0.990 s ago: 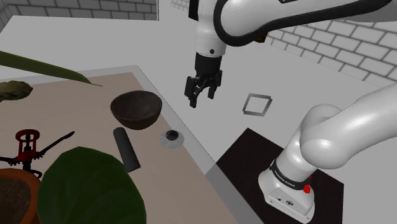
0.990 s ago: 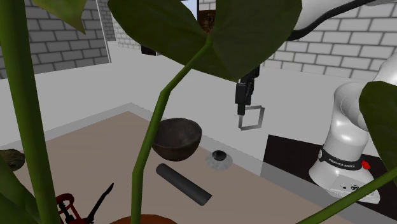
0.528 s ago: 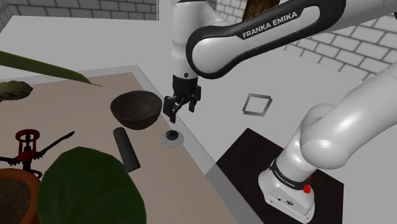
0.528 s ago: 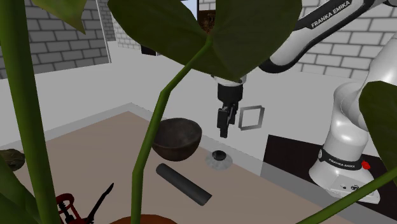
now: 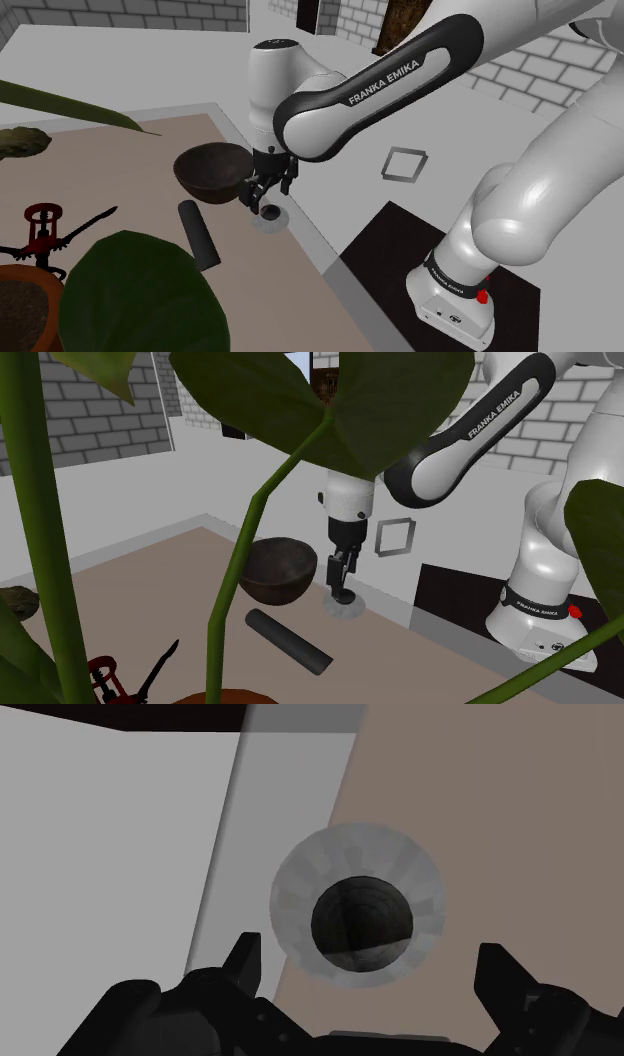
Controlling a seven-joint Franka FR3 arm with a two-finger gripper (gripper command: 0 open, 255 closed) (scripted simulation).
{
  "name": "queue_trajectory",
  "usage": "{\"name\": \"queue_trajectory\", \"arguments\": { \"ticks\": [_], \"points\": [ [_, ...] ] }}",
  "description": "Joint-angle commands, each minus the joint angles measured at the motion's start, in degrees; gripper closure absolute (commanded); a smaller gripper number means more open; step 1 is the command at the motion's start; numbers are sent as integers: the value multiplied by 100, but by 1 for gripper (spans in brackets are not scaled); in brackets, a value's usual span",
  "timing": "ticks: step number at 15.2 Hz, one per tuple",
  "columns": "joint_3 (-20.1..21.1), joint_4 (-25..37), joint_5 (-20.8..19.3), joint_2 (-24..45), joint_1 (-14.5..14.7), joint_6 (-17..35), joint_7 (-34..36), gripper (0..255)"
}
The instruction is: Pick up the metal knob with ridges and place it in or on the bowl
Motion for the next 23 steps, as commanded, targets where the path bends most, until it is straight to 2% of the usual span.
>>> {"name": "queue_trajectory", "arguments": {
  "ticks": [1, 10, 11, 20, 21, 23],
  "points": [
    [18, -63, -50, 115, -8, 174, 41, 0],
    [29, -109, -95, 207, -15, 306, 75, 0],
    [29, -109, -95, 207, -15, 306, 75, 255],
    [27, -105, -95, 207, -16, 304, 72, 255],
    [27, -105, -95, 207, -16, 304, 72, 0],
    [251, -616, -408, -559, 67, 497, 828, 0]
  ]
}}
